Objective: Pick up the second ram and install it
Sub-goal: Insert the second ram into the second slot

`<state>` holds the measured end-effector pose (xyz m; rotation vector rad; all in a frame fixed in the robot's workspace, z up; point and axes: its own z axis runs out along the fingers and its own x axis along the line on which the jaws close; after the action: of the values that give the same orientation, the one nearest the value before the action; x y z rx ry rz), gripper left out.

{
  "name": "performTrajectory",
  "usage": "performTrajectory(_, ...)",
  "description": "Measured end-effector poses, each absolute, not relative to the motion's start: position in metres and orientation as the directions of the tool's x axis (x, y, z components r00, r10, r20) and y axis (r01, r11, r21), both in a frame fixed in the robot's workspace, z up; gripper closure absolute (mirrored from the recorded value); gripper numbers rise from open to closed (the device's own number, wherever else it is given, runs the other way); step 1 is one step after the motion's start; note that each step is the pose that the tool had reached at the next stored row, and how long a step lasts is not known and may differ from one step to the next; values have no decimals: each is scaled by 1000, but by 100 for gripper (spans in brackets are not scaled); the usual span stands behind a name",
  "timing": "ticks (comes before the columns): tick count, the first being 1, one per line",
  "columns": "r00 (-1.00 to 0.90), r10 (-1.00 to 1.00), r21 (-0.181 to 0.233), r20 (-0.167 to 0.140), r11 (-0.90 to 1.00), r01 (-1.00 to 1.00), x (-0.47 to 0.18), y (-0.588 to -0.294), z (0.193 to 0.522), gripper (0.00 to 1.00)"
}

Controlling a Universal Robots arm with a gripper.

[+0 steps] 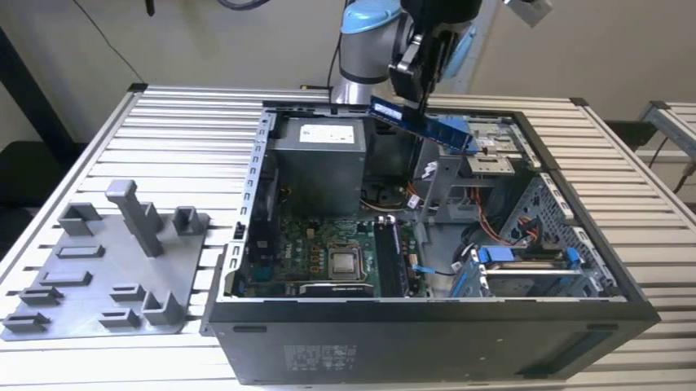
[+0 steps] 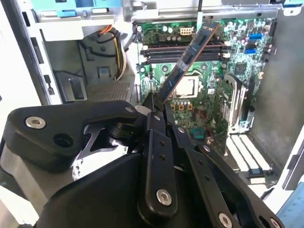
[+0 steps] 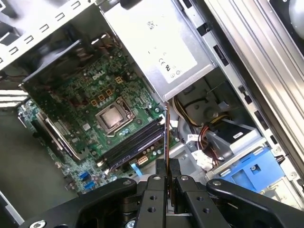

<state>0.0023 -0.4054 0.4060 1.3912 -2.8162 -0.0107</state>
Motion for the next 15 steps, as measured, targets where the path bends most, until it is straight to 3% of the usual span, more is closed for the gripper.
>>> performTrajectory(15, -776, -631, 6, -3, 776, -631, 2, -405, 405, 86)
